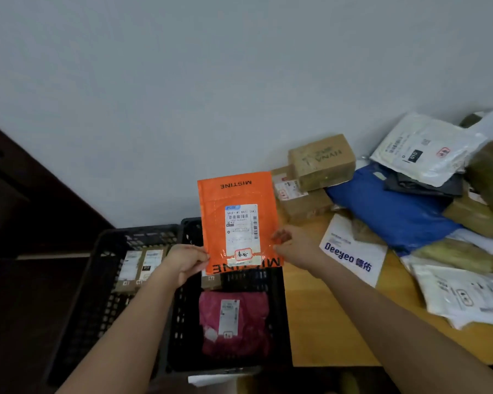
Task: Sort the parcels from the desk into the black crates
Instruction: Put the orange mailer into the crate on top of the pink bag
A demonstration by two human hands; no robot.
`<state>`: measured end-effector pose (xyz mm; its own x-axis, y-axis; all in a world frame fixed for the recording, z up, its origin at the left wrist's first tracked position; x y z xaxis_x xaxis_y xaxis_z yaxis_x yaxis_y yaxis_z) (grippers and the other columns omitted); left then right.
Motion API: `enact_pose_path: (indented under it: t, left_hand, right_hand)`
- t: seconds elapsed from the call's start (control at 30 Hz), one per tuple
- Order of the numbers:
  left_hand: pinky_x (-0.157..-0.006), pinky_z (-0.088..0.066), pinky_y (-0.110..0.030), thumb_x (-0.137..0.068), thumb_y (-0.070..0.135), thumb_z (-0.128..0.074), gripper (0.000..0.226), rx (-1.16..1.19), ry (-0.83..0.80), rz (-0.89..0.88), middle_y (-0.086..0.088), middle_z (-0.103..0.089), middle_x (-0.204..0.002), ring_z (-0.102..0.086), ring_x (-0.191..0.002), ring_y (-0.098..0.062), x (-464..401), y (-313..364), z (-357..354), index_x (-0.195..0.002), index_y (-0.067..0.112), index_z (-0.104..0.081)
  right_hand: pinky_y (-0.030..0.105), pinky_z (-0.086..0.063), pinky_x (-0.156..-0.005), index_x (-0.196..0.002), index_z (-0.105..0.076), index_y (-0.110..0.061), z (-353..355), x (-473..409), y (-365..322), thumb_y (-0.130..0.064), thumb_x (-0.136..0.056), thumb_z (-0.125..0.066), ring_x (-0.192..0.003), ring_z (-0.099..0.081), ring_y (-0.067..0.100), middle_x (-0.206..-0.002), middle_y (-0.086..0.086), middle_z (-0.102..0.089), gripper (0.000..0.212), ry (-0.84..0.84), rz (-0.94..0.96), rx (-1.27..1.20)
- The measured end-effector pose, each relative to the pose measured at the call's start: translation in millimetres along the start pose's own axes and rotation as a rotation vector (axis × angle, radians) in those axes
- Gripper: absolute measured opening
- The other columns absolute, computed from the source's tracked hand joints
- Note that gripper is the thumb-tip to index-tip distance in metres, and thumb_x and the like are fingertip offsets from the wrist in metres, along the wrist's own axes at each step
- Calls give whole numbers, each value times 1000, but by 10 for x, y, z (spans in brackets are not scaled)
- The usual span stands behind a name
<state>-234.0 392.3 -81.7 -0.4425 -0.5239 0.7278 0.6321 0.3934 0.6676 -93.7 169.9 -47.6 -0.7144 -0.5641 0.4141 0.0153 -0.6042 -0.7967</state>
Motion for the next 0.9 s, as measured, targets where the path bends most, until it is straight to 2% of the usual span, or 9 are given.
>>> enact_pose_path:
  t: [0.1,0.17,0.3,0.47,0.57,0.67,0.73,0.8,0.9]
  left_hand:
    - [-60,-59,-22,-88,-11,-56,18,-9,9,75,-20,-67,-106,-65,-99,-25,-282,-286,280,-102,-6,-65]
    - [-71,-57,-25,-91,-3,-57,21,-28,-6,126,-19,-67,-111,-64,-108,-26,-413,-479,382,-110,0,-65]
    - [-75,-56,-27,-88,-5,-54,18,-49,-28,212,-17,-68,-100,-65,-97,-23,-661,-932,453,-97,2,-68]
    - [-86,-59,-47,-79,1,-60,18,-74,51,277,-19,-74,-91,-72,-94,-32,-1139,-1622,471,-91,-3,-73]
    - [-76,-58,-41,-84,11,-57,19,-158,83,307,-14,-74,-77,-71,-73,-27,-1422,-2112,456,-72,-1,-67]
    - [-57,-43,-26,-90,7,-48,35,-221,162,330,-9,-57,-59,-49,-55,-17,-1628,-2513,419,-56,13,-47]
    - [-50,-35,-25,-93,3,-41,43,-298,184,351,-3,-49,-56,-42,-52,-14,-1775,-2751,384,-52,16,-39]
    - [-49,-35,-26,-96,1,-37,42,-369,178,375,-6,-51,-60,-45,-53,-16,-1905,-2954,330,-55,12,-43]
    - [-49,-37,-26,-96,0,-36,39,-486,155,391,-7,-54,-64,-48,-56,-17,-2037,-3178,252,-61,8,-51]
  right_hand:
    - [23,-45,-76,-120,-60,-16,-510,-124,116,-17,-95,-61,-105,-56,16,-118,0,-58,25,-53,-85,23]
    - [22,-43,-81,-129,-58,-12,-785,-139,222,-17,-96,-60,-107,-53,13,-123,0,-58,33,-82,-148,44]
    - [23,-41,-93,-138,-53,-11,-1241,-159,578,-18,-97,-56,-121,-53,17,-135,3,-55,41,-159,-298,74]
    - [28,-47,-97,-138,-52,-8,-1829,-461,1108,-16,-98,-53,-118,-56,18,-134,6,-57,41,-200,-425,31]
    - [27,-48,-95,-136,-55,-7,-2199,-635,1506,-15,-98,-50,-116,-58,19,-133,8,-59,39,-242,-488,63]
    - [27,-48,-93,-135,-55,-4,-2521,-716,1897,-15,-98,-49,-110,-59,19,-133,8,-58,39,-296,-576,65]
    - [29,-51,-91,-129,-58,-1,-2694,-761,2114,-17,-98,-47,-104,-60,19,-127,9,-61,37,-316,-608,70]
    - [32,-51,-91,-126,-61,1,-2831,-800,2293,-17,-98,-46,-106,-62,24,-124,12,-63,37,-326,-632,82]
    - [19,-46,-73,-123,-63,-3,-2993,-845,2520,-15,-99,-47,-93,-58,15,-116,4,-62,31,-357,-641,113]
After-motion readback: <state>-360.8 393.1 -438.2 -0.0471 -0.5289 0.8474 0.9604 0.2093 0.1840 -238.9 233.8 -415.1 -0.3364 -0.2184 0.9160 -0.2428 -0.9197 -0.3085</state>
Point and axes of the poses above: each hand's wrist, its own x-axis away from the middle knuckle, its own z-axis out of the back of the hand, y = z × x, the point moved 4 cm from there along -x, towards the middle knuckle
